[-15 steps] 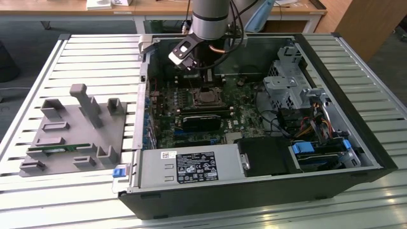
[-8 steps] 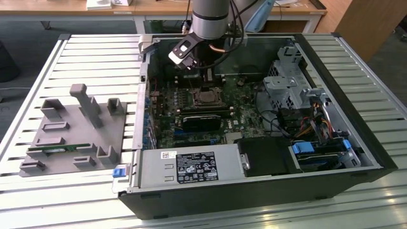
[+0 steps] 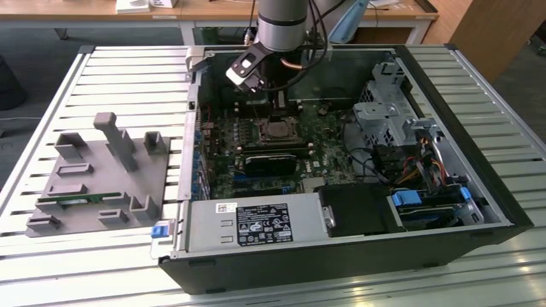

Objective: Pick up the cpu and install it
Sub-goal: 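Install the first cpu locking lever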

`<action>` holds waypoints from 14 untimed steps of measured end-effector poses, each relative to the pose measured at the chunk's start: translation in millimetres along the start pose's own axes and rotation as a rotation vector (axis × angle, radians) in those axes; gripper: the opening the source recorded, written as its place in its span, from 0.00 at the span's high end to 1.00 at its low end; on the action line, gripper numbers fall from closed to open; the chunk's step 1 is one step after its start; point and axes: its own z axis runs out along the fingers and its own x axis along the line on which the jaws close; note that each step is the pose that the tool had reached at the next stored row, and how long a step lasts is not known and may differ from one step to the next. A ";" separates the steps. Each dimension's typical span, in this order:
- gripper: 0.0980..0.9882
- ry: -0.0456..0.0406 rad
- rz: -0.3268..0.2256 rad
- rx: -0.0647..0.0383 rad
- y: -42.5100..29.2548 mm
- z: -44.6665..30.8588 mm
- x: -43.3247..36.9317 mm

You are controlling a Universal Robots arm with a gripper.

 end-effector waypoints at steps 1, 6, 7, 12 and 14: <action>0.99 0.0000 0.000 0.000 0.0 -0.3 0.0; 0.99 0.0001 0.000 0.000 0.0 -1.3 0.0; 0.99 0.0001 0.000 0.000 0.0 -1.5 0.0; 0.99 0.0001 0.000 0.000 0.0 -2.2 -0.1; 0.99 0.0000 0.000 0.000 0.0 -2.5 -0.1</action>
